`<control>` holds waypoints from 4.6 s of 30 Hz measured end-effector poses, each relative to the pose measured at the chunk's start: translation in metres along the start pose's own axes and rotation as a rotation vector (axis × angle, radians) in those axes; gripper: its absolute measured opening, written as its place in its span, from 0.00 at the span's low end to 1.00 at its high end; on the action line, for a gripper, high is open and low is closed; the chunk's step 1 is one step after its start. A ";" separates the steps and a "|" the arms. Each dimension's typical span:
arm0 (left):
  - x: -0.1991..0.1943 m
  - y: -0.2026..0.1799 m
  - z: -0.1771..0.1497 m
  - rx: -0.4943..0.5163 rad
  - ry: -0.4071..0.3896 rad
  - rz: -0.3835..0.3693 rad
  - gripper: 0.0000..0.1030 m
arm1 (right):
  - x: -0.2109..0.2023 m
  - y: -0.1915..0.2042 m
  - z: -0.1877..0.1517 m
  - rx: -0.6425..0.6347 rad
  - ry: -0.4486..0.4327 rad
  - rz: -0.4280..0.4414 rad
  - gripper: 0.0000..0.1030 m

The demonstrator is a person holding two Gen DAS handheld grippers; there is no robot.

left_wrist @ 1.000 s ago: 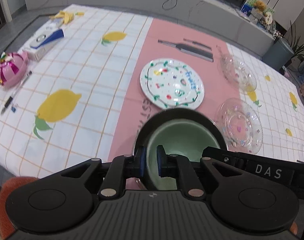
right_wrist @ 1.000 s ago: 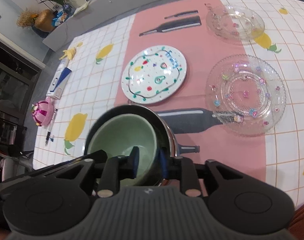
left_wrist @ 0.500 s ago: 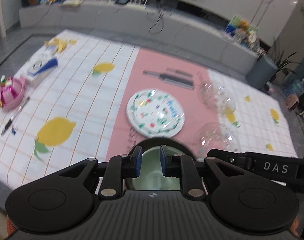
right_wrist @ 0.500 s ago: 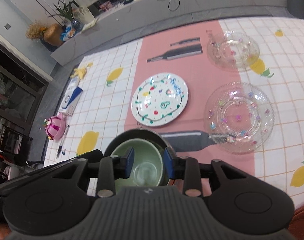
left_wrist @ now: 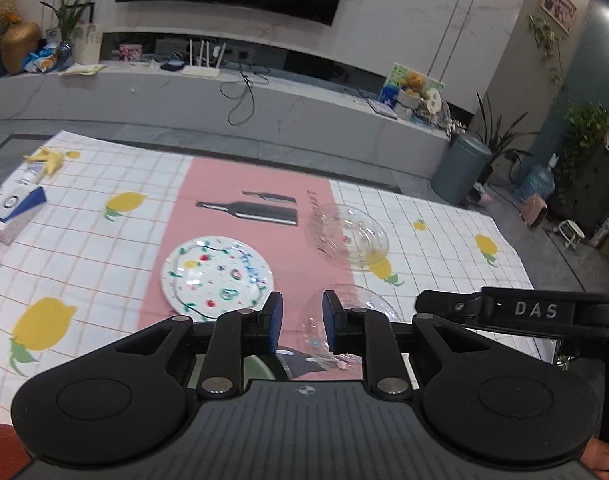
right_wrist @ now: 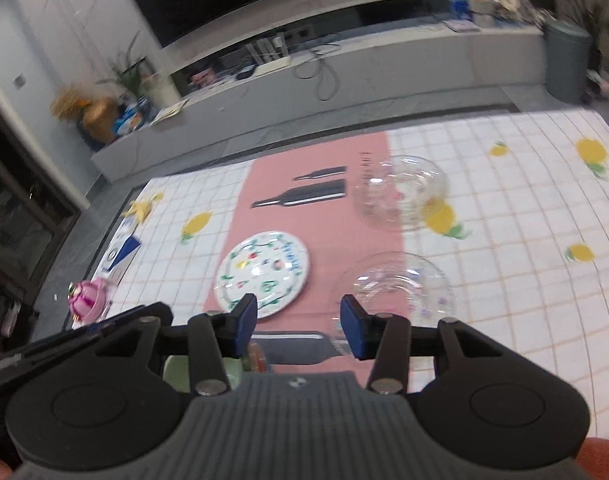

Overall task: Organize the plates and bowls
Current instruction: 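Move both grippers to the dotted clear glass plate on the runner, then close both grippers on the rim of the clear glass plate, then lift the clear glass plate and carry it toward the orange pot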

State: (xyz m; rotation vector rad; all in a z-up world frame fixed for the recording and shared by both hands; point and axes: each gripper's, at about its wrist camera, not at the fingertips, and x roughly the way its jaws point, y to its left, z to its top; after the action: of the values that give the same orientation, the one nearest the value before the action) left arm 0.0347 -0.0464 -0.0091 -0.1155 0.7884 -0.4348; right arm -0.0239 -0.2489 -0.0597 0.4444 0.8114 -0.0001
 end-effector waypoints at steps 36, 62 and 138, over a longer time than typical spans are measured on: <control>0.195 -0.022 -0.011 -0.077 0.368 0.254 0.49 | 0.124 -0.160 0.001 0.386 0.196 -0.122 0.51; 0.206 -0.016 -0.014 -0.188 0.407 0.165 0.24 | 0.137 -0.149 -0.007 0.351 0.223 -0.097 0.08; 0.123 -0.056 -0.102 -0.157 0.320 0.079 0.12 | 0.062 -0.172 -0.058 0.288 0.234 -0.127 0.10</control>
State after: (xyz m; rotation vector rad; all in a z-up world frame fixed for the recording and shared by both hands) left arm 0.0198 -0.1427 -0.1479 -0.1628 1.1389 -0.3188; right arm -0.0508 -0.3728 -0.2044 0.6720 1.0746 -0.1882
